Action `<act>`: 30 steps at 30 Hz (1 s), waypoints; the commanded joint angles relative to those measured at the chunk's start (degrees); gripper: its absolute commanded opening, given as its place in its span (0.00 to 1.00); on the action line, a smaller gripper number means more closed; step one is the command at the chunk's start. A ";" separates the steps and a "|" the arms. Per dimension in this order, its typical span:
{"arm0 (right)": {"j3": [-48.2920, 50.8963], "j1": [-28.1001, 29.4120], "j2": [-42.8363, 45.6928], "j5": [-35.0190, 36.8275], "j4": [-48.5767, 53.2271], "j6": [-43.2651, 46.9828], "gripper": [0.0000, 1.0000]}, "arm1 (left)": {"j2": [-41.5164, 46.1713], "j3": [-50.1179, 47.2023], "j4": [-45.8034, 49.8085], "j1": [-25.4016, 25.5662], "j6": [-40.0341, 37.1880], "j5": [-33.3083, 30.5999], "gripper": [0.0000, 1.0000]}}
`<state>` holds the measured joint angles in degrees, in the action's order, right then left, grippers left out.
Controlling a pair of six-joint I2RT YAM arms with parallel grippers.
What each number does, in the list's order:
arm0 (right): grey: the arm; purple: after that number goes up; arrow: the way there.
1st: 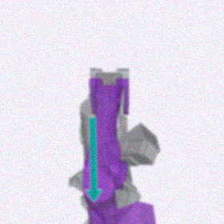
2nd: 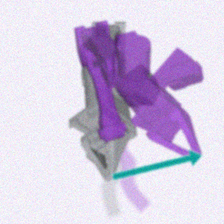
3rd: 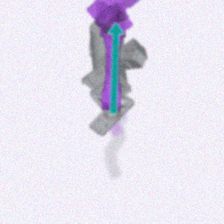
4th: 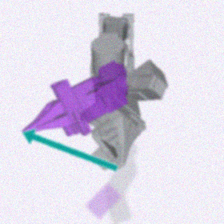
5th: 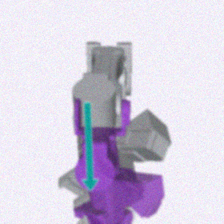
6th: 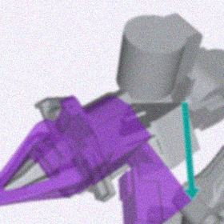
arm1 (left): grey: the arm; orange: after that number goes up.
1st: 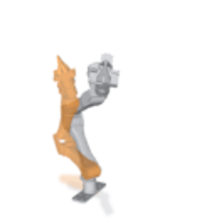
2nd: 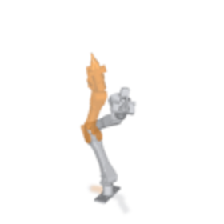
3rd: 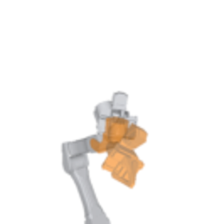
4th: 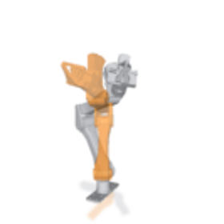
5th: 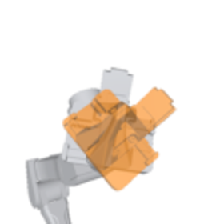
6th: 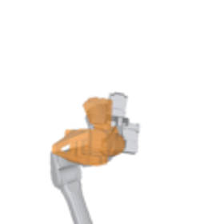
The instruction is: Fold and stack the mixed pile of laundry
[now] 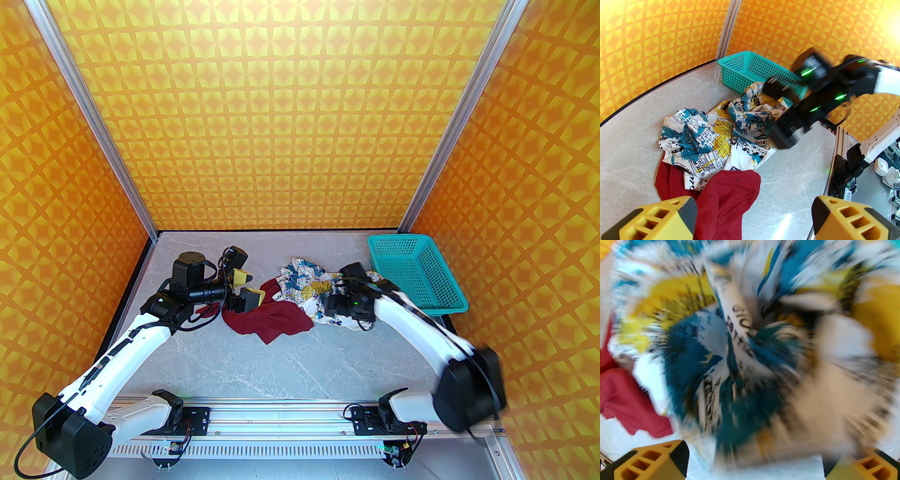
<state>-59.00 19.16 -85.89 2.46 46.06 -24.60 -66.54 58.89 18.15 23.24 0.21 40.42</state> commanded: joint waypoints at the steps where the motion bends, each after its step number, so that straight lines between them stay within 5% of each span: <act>1: -3.03 0.34 -6.41 -0.75 -7.02 -1.66 0.76 | -0.25 -0.71 -0.64 -0.29 0.50 -0.69 0.85; 6: -6.12 0.05 -9.25 4.20 -10.68 0.76 0.22 | 0.10 -0.49 -0.37 -0.31 0.23 -0.70 0.86; 9: -9.35 -0.36 -6.74 4.30 -9.22 2.45 0.00 | 0.21 -0.47 -0.19 -0.30 0.06 -0.70 0.86; 13: -14.83 -0.35 1.75 8.29 -8.64 4.69 0.00 | 0.36 -0.51 -0.28 -0.31 0.14 -0.70 0.86; 18: -22.84 -0.40 11.33 31.20 -20.04 14.68 0.00 | 0.41 -0.45 -0.42 -0.31 0.48 -0.70 0.86; 23: -38.18 -2.83 7.37 49.02 -28.07 34.56 0.00 | 0.79 -0.52 -0.36 -0.31 0.40 -0.70 0.86; 27: -41.35 -8.91 6.51 52.25 -35.48 44.10 0.00 | 0.89 -0.53 -0.39 -0.31 0.41 -0.70 0.87; 30: -42.89 -14.44 5.83 50.51 -31.63 42.02 0.00 | 0.95 -0.53 -0.36 -0.31 0.50 -0.70 0.87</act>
<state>-100.79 8.49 -78.04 48.99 14.41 12.12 -66.46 58.89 18.15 23.24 0.19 40.38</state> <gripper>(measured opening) 0.037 0.866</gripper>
